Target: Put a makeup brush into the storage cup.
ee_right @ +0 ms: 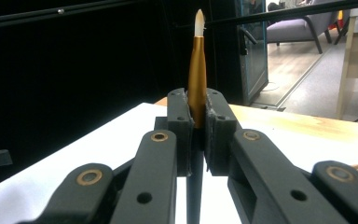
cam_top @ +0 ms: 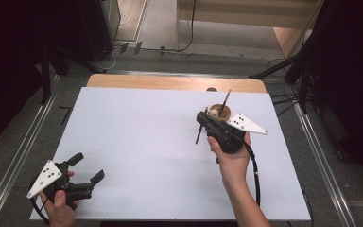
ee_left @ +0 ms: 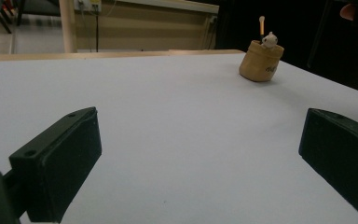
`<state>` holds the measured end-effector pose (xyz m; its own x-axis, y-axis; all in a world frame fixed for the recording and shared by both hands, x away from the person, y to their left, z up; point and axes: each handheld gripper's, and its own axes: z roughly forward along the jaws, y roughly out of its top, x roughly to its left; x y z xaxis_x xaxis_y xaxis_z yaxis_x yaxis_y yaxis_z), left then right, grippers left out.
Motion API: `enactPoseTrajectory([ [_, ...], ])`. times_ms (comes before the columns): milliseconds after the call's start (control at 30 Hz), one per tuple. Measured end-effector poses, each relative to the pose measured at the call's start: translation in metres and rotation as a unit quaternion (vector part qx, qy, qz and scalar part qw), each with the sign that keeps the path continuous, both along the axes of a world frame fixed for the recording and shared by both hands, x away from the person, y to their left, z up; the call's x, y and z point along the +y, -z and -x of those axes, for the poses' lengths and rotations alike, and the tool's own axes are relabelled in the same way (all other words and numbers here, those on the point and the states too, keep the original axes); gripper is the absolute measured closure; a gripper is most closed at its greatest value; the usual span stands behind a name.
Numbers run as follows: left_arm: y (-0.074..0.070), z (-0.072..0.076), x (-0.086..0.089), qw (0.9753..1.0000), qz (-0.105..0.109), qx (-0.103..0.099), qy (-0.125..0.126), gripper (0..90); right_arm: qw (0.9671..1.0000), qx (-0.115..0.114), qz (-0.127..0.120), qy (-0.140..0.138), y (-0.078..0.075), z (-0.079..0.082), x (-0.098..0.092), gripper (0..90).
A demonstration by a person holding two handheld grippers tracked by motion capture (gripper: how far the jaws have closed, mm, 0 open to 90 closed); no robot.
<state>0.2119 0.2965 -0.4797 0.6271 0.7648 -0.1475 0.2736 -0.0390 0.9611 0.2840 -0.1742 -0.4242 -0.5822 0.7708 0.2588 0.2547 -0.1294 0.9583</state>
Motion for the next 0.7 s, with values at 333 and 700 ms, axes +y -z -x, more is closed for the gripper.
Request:
enactPoseTrajectory([
  [333,-0.002,0.001,0.0,1.0,0.007,0.002,0.001,0.0,0.9997,-0.015,0.003,0.019,-0.011,-0.003,-0.011,84.5],
  [700,-0.002,0.002,-0.001,1.0,0.005,0.001,0.002,0.0,0.9987,-0.029,0.011,0.04,-0.024,-0.007,-0.027,84.5],
])
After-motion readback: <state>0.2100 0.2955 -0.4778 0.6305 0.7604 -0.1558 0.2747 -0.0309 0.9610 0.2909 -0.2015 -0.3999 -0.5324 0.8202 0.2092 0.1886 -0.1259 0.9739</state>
